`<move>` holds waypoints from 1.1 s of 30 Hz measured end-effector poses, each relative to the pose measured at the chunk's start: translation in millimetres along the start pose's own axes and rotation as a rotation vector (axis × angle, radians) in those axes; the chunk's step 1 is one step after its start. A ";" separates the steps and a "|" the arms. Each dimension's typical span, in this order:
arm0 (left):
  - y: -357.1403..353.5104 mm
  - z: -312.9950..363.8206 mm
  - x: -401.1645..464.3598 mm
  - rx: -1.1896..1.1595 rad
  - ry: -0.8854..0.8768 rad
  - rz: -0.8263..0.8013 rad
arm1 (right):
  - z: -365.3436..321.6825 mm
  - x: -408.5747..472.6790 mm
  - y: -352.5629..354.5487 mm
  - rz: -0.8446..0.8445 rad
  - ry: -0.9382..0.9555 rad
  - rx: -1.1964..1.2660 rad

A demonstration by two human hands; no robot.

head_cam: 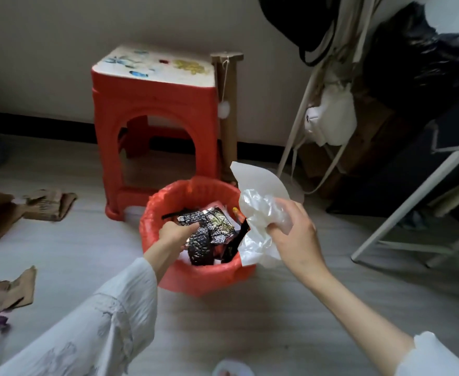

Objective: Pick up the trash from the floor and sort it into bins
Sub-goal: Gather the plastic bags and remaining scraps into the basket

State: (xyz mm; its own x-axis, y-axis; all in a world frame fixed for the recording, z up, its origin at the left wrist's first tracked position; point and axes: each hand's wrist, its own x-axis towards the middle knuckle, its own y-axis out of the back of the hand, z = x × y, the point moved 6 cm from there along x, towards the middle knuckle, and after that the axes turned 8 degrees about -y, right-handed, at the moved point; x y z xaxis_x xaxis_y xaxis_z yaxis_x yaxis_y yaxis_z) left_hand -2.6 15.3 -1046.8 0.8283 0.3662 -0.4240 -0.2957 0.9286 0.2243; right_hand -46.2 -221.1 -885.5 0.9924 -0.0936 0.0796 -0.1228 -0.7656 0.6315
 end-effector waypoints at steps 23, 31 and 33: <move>101.6 137.1 -198.8 0.307 -0.911 0.010 | -118.3 -61.5 -28.6 -0.391 0.037 0.482; 113.7 139.9 -181.3 -0.050 -0.721 0.363 | -88.9 -46.5 -42.0 -0.435 -0.212 0.337; 101.5 145.2 -185.2 0.119 -0.834 0.384 | -92.8 -53.5 -46.5 -0.623 -0.358 0.650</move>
State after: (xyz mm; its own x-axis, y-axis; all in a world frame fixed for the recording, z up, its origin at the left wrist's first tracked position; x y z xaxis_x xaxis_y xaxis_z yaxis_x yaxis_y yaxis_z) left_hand -116.9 32.9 -818.1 0.7716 0.4426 0.4570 -0.6084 0.7232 0.3268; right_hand -93.7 -121.4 -847.5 0.8343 0.3421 -0.4323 0.3438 -0.9359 -0.0771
